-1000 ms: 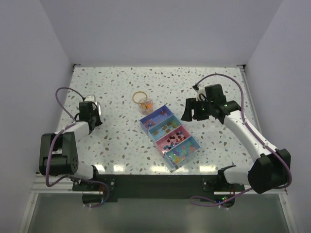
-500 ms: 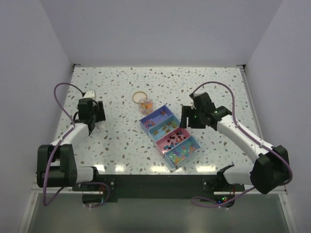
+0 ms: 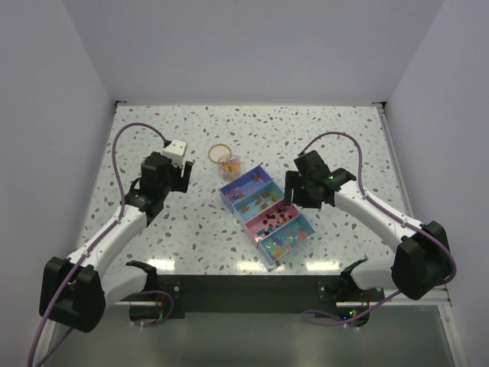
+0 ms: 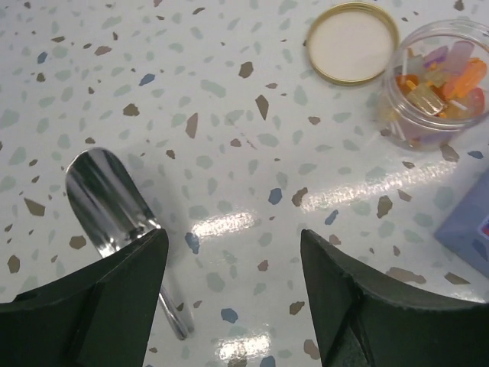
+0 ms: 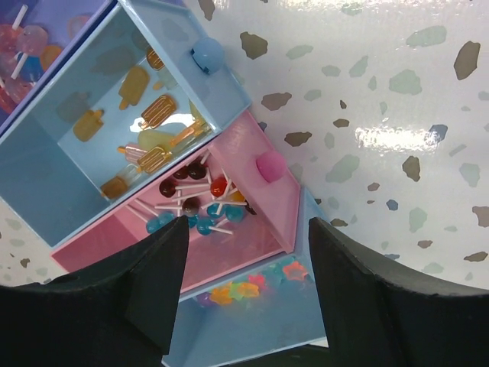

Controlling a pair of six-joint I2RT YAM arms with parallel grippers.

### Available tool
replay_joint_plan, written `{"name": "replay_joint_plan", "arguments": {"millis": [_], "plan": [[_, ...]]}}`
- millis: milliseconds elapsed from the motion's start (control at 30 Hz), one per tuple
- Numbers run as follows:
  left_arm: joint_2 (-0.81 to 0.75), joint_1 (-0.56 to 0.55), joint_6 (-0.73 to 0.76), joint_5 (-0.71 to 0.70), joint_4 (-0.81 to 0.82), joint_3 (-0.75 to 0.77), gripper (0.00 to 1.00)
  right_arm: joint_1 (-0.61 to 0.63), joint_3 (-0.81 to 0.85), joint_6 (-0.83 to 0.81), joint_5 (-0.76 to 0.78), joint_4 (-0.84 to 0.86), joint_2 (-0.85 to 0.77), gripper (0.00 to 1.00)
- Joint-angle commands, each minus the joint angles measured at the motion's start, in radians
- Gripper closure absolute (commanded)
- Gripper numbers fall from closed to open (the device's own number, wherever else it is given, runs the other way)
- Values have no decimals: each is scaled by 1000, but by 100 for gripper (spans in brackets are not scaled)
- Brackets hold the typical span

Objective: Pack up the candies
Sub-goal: Place the spatula at the center of the board, then move the storage box to the center of the board.

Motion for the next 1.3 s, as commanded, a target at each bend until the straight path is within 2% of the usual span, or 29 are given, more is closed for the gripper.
{"name": "replay_joint_plan", "arguments": {"millis": [0,267,533,667,867,967,1267], "plan": [[-18,-28,46,54,-25,27,25,5,39,9,21,12,18,34],[-25,-36,40,57,37,-27,25,60,36,115,4,56,37,38],[-42,-65,49,18,58,-48,24,121,96,266,60,67,118,44],[-53,-86,55,-2,58,-53,24,153,137,298,135,27,126,44],[-70,-115,64,-25,90,-56,24,155,113,364,80,58,182,46],[-78,-129,67,-38,90,-59,24,155,96,399,73,92,198,49],[-102,-148,72,-50,83,-63,23,140,119,462,179,21,232,64]]}}
